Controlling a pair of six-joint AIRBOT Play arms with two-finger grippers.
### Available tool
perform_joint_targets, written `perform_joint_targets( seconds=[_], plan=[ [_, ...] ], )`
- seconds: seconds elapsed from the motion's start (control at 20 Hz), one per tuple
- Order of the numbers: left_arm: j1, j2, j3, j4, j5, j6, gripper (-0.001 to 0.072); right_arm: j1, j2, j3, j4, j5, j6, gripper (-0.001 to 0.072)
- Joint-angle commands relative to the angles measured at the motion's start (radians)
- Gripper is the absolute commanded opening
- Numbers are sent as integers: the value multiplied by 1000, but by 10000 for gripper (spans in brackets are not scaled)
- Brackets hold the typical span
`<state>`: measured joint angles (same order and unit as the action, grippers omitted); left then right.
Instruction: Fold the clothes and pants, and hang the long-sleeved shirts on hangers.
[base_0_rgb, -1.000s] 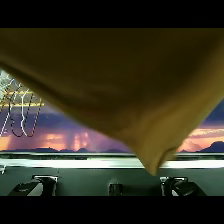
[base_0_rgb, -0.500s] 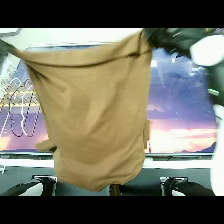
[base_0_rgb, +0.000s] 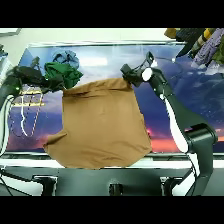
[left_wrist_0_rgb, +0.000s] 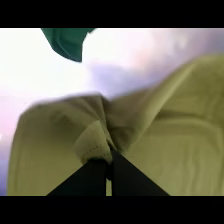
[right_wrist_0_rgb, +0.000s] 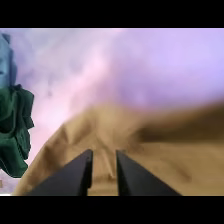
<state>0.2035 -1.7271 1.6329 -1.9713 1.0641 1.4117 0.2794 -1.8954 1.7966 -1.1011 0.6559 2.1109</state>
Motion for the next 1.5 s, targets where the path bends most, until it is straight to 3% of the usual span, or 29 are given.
perform_joint_targets(
  seconds=[0.0, 0.1, 0.25, 0.4, 0.45, 0.6, 0.9, 1.15, 1.45],
  plan=[
    [-24, -52, -1, 1, 0, 5, 15, -27, -9, 1, 78, 94, -7, 324],
    [-22, -37, -1, 1, 8, 5, 15, -103, 57, 1, 84, 266, -101, 430],
    [-7, -6, -1, 1, 29, 6, 15, -251, 181, -1, 39, 555, -335, 430],
    [1, 20, -1, 1, 49, 10, 16, -374, 312, -99, -186, 770, -341, 488],
    [2, 25, -1, 0, 55, 13, 15, -403, 357, -177, -187, 791, -364, 488],
    [1, 29, -1, 1, 89, 13, 15, -444, 505, -504, -26, 774, -471, 587],
    [1, 29, -1, 1, 119, 28, 16, -431, 627, -950, 119, 748, -620, 590],
    [1, 29, -1, 1, 119, 28, 16, -431, 627, -1103, 265, 686, -721, 590],
    [1, 27, -1, 1, 119, 28, 16, -430, 627, -1154, 271, 570, -732, 580]
  ],
)
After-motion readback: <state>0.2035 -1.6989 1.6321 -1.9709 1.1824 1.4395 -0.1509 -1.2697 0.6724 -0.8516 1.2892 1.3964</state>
